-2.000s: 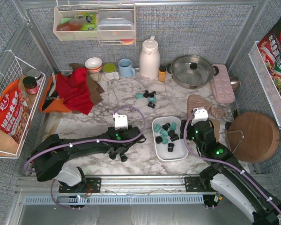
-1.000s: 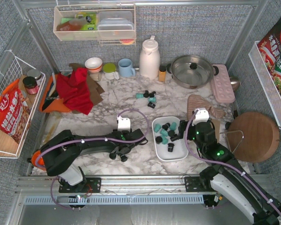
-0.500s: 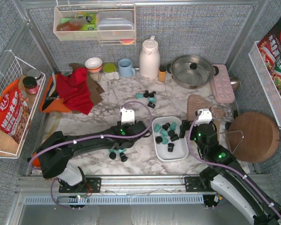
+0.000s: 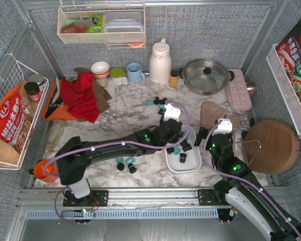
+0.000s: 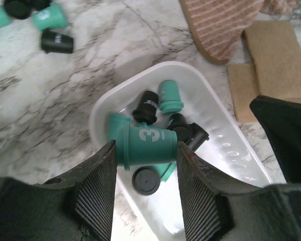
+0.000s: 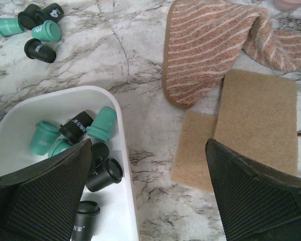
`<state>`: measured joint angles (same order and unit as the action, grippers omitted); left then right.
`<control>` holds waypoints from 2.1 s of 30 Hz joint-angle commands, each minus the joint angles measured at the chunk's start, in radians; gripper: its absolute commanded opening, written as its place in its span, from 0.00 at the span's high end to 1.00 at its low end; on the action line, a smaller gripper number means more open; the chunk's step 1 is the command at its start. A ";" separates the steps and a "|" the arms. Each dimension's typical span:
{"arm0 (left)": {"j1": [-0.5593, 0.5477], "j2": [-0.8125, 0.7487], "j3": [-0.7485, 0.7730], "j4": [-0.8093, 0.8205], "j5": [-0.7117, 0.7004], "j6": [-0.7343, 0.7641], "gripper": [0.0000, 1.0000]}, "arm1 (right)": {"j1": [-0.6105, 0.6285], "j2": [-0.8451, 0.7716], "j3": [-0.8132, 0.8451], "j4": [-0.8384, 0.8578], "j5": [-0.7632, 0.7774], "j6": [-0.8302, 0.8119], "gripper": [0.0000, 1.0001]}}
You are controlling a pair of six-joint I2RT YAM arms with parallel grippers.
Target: Mix the coffee capsules in the storage basket
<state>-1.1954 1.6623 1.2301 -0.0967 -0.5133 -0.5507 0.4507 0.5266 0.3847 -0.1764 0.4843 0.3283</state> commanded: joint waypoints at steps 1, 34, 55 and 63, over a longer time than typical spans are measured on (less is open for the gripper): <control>-0.003 0.110 0.084 0.037 0.093 0.070 0.54 | -0.001 0.000 0.014 0.004 0.055 0.018 0.01; -0.087 -0.397 -0.279 -0.126 -0.508 -0.202 0.01 | -0.003 0.049 0.020 0.015 0.035 0.006 0.01; -0.086 -1.091 -0.578 -0.037 -0.667 0.246 0.01 | -0.001 0.648 0.441 0.104 -0.229 -0.116 0.03; -0.087 -1.117 -0.596 -0.158 -0.587 0.222 0.01 | 0.022 1.112 0.834 0.043 -0.305 -0.043 0.06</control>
<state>-1.2812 0.5533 0.6384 -0.1947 -1.1393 -0.3214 0.4625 1.5017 1.0946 -0.1074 0.2234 0.2367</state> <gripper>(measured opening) 0.992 0.945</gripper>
